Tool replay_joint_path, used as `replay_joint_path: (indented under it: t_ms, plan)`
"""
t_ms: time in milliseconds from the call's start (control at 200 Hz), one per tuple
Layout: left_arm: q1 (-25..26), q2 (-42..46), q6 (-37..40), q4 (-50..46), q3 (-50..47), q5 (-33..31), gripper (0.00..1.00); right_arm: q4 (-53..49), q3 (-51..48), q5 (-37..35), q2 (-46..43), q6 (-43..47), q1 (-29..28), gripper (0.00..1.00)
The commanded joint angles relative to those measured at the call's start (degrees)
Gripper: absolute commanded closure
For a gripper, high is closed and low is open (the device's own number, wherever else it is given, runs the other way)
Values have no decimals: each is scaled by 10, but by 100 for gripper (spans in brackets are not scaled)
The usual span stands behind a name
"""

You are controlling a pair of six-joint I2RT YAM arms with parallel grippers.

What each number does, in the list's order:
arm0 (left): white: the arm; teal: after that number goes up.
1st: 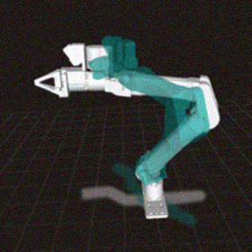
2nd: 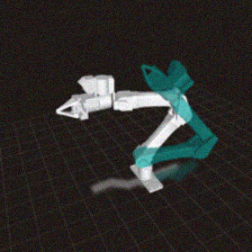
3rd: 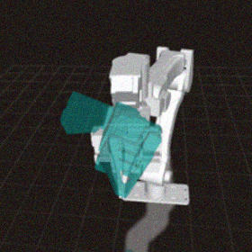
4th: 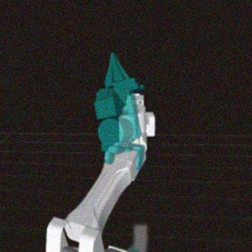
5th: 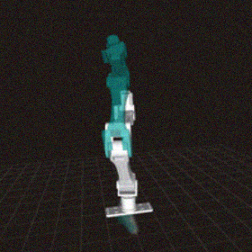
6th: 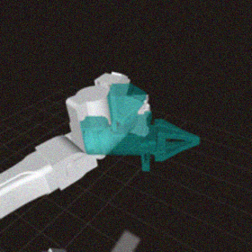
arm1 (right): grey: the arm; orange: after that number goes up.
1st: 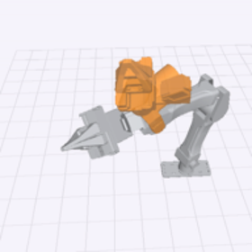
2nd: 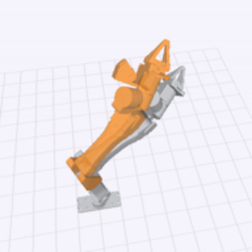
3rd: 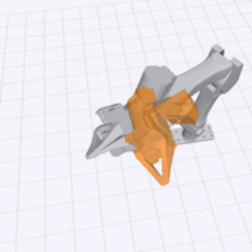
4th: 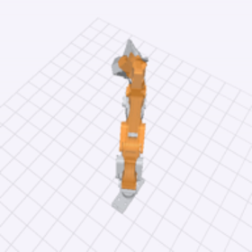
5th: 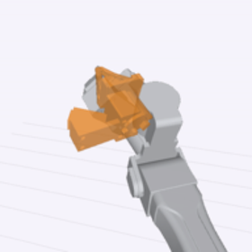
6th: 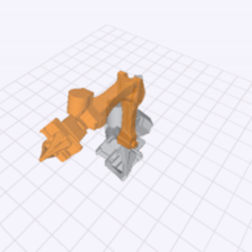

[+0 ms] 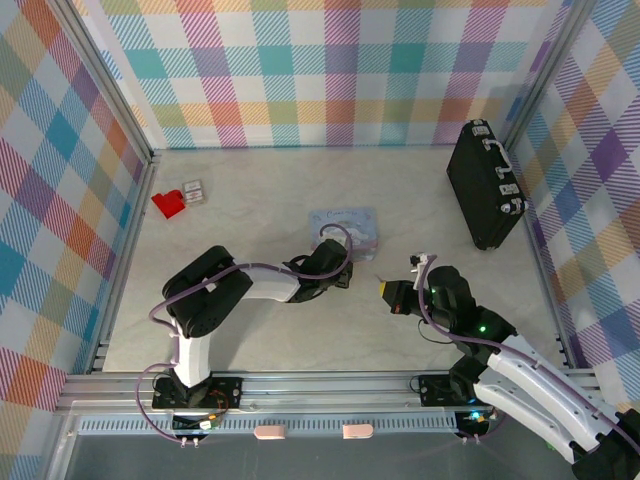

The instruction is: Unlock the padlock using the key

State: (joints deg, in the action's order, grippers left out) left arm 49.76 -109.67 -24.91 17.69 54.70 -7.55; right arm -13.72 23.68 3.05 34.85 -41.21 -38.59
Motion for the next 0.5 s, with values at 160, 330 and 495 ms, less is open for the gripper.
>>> replay_joint_path:
  t_ms: [160,330,495]
  plan:
    - [2,16,-28,27,-9,-7,98,24,-15,8,32,-39,3,100]
    - [2,43,-51,-12,2,19,100,78,-30,45,112,-95,11,100]
    - [2,60,-74,-49,15,43,100,197,-51,100,208,-160,28,100]
